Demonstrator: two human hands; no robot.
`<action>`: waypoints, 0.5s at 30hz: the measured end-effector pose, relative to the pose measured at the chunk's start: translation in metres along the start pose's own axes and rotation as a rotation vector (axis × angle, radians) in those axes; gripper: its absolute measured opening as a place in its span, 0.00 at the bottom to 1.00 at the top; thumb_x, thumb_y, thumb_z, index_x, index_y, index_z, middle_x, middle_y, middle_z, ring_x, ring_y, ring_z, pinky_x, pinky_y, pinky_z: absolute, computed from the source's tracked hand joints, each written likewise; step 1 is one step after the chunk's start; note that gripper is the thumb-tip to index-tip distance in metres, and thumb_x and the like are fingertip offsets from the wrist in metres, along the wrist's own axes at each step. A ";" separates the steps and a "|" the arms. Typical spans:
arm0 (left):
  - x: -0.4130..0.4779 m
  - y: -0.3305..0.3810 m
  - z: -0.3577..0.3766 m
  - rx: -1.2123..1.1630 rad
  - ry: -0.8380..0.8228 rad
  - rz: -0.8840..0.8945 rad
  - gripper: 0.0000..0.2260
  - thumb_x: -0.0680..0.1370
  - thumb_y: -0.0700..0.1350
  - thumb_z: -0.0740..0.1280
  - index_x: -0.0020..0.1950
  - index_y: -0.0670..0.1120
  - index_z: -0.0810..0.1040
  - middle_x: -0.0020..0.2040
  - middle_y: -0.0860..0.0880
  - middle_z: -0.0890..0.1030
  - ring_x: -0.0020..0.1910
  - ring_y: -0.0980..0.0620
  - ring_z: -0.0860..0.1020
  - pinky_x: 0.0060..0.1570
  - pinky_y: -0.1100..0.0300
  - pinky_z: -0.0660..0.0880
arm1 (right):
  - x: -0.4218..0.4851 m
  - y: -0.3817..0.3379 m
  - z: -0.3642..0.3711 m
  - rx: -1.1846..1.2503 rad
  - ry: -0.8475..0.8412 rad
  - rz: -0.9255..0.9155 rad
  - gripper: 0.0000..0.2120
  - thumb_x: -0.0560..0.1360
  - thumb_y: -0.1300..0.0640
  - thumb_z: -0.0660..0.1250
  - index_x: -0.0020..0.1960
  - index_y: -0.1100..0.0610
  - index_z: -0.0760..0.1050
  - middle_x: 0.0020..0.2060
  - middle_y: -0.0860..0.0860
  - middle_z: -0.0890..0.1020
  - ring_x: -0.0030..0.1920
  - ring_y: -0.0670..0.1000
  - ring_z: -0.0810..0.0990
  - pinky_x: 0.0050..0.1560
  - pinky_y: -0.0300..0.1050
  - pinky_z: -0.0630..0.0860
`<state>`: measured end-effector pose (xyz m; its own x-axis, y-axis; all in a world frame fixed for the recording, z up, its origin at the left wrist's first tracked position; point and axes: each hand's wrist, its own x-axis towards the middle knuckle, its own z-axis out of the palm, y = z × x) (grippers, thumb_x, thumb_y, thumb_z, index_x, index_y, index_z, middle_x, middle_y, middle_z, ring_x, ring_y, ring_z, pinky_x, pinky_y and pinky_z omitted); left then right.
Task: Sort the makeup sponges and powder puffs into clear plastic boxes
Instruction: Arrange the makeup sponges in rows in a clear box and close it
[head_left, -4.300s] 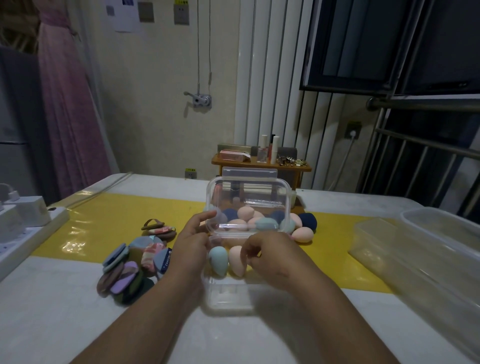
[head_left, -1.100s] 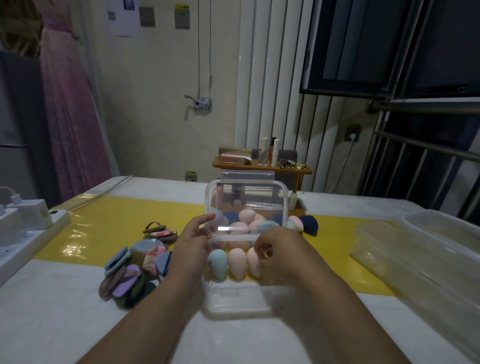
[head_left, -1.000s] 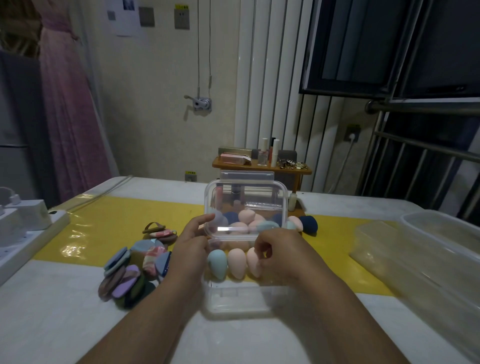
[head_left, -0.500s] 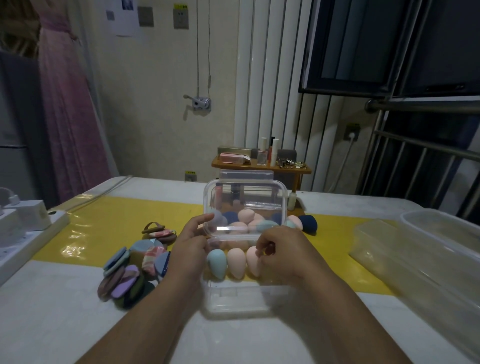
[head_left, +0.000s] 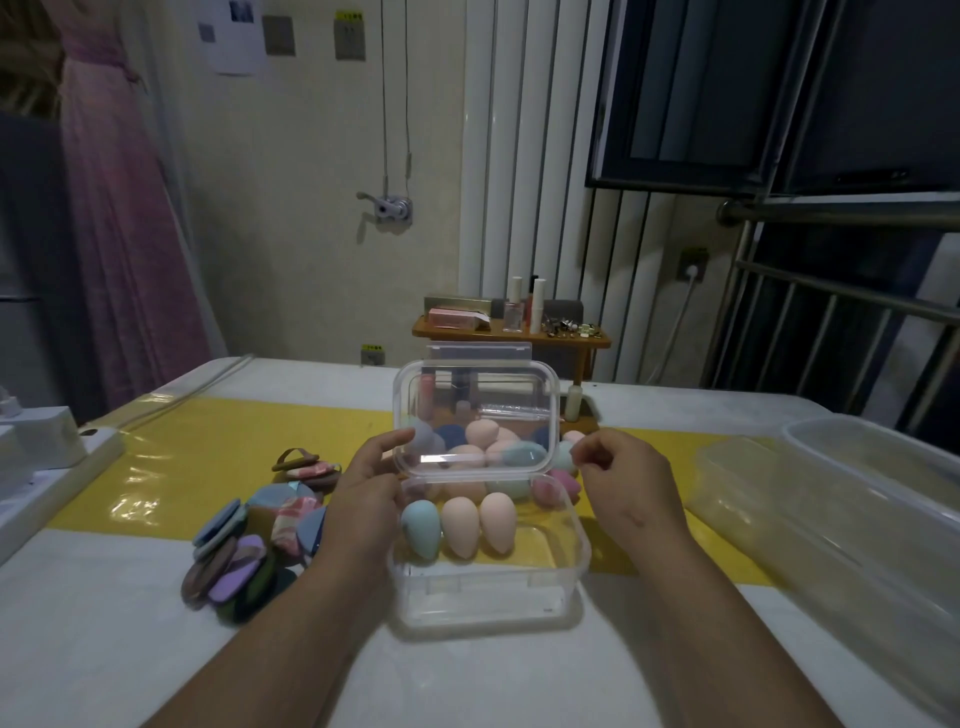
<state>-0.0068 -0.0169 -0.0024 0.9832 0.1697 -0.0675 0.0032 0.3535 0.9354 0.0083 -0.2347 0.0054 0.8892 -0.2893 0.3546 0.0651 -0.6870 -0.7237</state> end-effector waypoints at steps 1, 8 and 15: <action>0.001 -0.001 0.000 -0.005 0.001 0.000 0.24 0.77 0.29 0.56 0.56 0.56 0.82 0.58 0.46 0.81 0.52 0.41 0.82 0.38 0.53 0.79 | 0.001 0.003 0.000 -0.007 0.000 0.019 0.13 0.76 0.65 0.65 0.40 0.48 0.77 0.42 0.47 0.81 0.46 0.51 0.78 0.41 0.41 0.70; 0.005 -0.005 -0.003 0.001 0.005 -0.002 0.25 0.77 0.30 0.56 0.54 0.58 0.82 0.59 0.46 0.81 0.53 0.40 0.81 0.41 0.49 0.80 | 0.005 0.015 0.007 -0.085 -0.100 0.127 0.12 0.77 0.62 0.69 0.57 0.50 0.79 0.54 0.51 0.81 0.49 0.51 0.77 0.45 0.41 0.71; 0.003 -0.002 -0.001 0.000 -0.009 -0.017 0.24 0.77 0.30 0.56 0.55 0.57 0.82 0.58 0.47 0.81 0.52 0.41 0.81 0.39 0.50 0.80 | 0.001 0.016 0.011 0.000 -0.320 0.034 0.13 0.81 0.61 0.65 0.64 0.63 0.76 0.59 0.56 0.80 0.35 0.35 0.79 0.37 0.25 0.72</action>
<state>-0.0039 -0.0157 -0.0051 0.9846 0.1553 -0.0803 0.0200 0.3562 0.9342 0.0153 -0.2390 -0.0117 0.9882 -0.0873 0.1260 0.0331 -0.6810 -0.7316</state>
